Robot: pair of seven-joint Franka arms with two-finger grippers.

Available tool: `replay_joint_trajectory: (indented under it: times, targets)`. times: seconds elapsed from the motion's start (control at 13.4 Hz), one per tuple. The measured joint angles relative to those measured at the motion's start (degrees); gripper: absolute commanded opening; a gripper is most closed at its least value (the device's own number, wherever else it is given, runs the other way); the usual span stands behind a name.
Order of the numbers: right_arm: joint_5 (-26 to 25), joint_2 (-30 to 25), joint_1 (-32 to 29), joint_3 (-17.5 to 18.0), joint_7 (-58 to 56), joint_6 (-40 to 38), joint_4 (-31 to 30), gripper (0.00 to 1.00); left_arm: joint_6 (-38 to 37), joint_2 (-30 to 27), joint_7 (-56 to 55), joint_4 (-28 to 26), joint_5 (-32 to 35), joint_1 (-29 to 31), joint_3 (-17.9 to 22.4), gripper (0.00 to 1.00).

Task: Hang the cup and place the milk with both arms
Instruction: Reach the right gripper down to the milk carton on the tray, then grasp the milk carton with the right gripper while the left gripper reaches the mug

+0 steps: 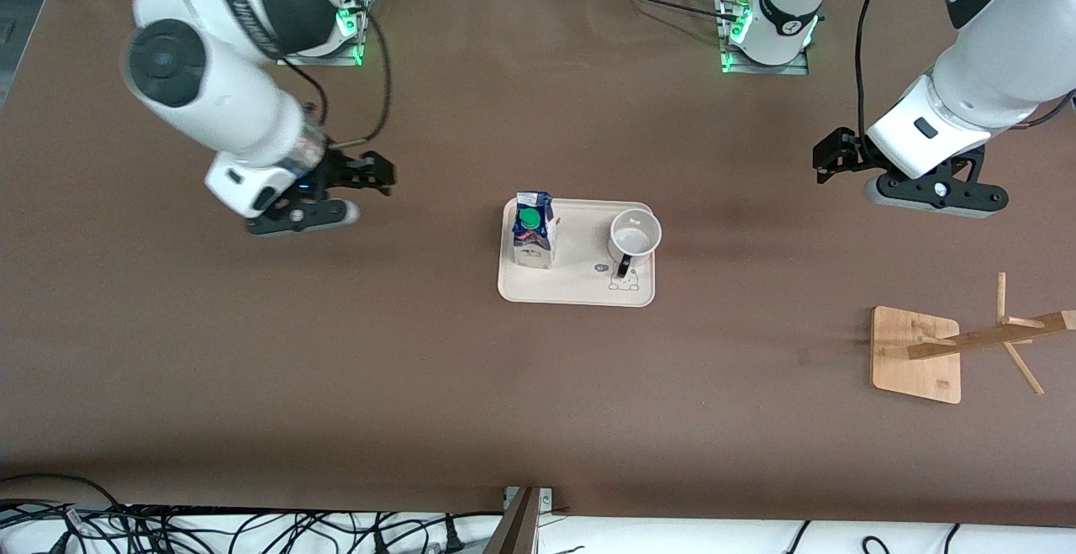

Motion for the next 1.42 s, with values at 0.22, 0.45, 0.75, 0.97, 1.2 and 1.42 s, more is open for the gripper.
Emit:
replay_joint_trajectory:
  times: [0.22,0.45,0.75,0.97,1.2,1.42]
  targets:
    - [-0.05,6.06,8.38,0.08,11.23,6.45,2.93,1.00,-0.08,0.27,-0.03,0.00,0.00,0.29,0.09,1.00]
    - [-2.13,12.16,12.98,0.02,16.06,8.28,6.82,1.00,-0.15,0.46,-0.03,0.00,0.00,0.44,0.18,1.00]
    - [-2.57,16.12,14.44,-0.07,18.95,8.34,9.52,1.00,-0.15,0.48,-0.06,0.04,0.00,0.41,0.22,1.00]
    - [-2.74,18.05,15.68,-0.15,23.53,9.41,10.73,1.00,-0.01,0.77,-0.16,0.54,0.00,0.40,0.28,1.00]
    - [-5.06,19.81,17.29,-0.22,26.41,11.05,10.92,1.00,0.55,2.50,-2.39,2.37,0.00,0.09,-0.19,1.00]
    - [-7.95,21.09,18.23,-0.25,26.73,11.93,10.98,0.58,0.72,4.98,-2.91,4.69,0.00,-0.22,-0.46,1.00]
